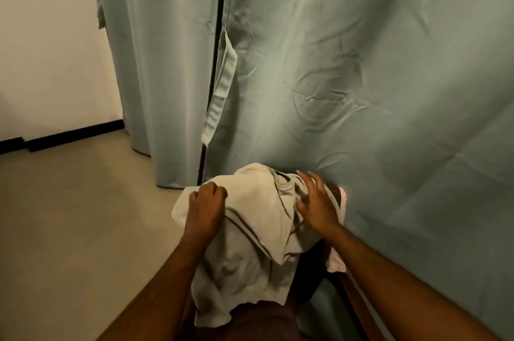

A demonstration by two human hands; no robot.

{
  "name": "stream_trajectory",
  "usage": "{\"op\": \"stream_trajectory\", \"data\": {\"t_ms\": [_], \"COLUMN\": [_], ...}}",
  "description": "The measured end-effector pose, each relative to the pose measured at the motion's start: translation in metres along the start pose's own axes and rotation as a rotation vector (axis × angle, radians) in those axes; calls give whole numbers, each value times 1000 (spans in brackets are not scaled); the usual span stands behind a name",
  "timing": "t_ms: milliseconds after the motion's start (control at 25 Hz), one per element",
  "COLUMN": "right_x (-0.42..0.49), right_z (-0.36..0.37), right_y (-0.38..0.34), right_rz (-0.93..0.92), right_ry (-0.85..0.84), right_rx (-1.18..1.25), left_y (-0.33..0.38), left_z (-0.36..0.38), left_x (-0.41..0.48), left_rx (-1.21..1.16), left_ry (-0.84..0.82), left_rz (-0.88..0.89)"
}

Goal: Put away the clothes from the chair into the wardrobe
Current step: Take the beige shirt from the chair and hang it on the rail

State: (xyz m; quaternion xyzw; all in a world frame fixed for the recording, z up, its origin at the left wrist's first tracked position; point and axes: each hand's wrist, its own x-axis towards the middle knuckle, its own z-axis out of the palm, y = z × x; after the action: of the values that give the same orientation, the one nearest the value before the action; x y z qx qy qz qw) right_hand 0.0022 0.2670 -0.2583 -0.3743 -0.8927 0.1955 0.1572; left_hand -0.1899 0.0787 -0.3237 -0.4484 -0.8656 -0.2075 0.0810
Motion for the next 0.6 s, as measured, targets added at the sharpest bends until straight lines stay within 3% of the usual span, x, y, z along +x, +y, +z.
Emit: {"op": "stream_trajectory", "data": {"t_ms": [120,200,320,440,600], "right_x": [29,17,-31,-104,-188], "right_z": [-5,-10,-37,-83,-145], "right_y": [-11,-19,-35,-46,-38], "right_rz": [-147,-223,-430,-617,-549], "right_ry": [-250,-224,-6,186,279], "right_rx": [-483,-721,-568,-304,-51], "left_y": [-4,-4,10,61,136], "left_z": [-15,-32,-65,-109,-143], "left_x": [-54,-95,-132,-123,-97], "left_rx": [42,75,80,-111,-97], "left_ry": [-193,-333,-365,-200,-327], "left_rz": [26,-16,16,160,203]}}
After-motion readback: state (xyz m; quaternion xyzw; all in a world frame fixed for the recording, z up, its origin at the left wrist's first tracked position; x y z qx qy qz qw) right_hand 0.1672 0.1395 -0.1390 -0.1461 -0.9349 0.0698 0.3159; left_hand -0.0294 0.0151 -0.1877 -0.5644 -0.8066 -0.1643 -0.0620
